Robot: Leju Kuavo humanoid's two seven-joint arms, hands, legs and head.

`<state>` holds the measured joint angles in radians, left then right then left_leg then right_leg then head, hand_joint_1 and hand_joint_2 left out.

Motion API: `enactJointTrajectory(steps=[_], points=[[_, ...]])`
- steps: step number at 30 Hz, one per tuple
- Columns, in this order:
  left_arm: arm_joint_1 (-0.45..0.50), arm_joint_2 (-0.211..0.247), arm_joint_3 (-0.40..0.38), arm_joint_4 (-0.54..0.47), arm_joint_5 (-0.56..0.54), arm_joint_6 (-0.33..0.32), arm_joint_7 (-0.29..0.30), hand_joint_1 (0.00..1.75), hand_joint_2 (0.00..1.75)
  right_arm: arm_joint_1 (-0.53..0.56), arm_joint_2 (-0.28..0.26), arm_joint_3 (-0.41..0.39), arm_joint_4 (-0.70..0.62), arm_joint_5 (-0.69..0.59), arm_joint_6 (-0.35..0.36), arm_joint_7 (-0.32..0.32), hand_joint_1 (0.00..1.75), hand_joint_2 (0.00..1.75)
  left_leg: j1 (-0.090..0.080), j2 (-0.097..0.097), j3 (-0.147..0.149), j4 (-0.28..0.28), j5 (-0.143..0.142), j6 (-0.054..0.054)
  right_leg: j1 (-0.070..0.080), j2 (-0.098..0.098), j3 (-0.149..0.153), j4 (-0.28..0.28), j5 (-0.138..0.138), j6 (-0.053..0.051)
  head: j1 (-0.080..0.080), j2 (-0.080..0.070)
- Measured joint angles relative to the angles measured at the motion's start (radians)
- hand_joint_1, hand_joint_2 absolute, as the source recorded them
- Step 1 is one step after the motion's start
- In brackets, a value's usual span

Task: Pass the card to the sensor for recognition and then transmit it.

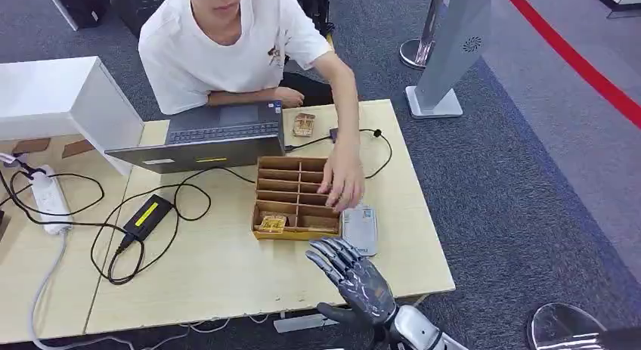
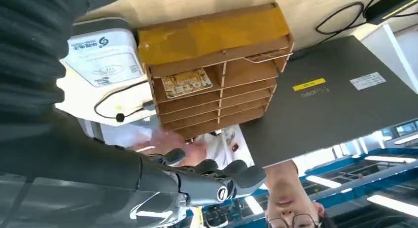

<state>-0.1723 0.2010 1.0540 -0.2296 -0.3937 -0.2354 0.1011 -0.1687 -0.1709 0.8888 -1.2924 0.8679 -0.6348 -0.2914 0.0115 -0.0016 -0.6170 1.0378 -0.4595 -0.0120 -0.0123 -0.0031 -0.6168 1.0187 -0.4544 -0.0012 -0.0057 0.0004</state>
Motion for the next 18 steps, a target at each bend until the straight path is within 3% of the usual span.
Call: enactJointTrajectory(steps=[18], points=[[-0.001,0.005,-0.017,0.0,0.004,0.005,0.002,0.0,1.75,-0.007,0.0,0.001,0.005,0.005,0.002,-0.001,0.0,1.75,0.0,0.0,0.0,0.0,0.0,0.0,0.0,0.0,0.0,0.0,0.0,0.0,0.0,0.0]])
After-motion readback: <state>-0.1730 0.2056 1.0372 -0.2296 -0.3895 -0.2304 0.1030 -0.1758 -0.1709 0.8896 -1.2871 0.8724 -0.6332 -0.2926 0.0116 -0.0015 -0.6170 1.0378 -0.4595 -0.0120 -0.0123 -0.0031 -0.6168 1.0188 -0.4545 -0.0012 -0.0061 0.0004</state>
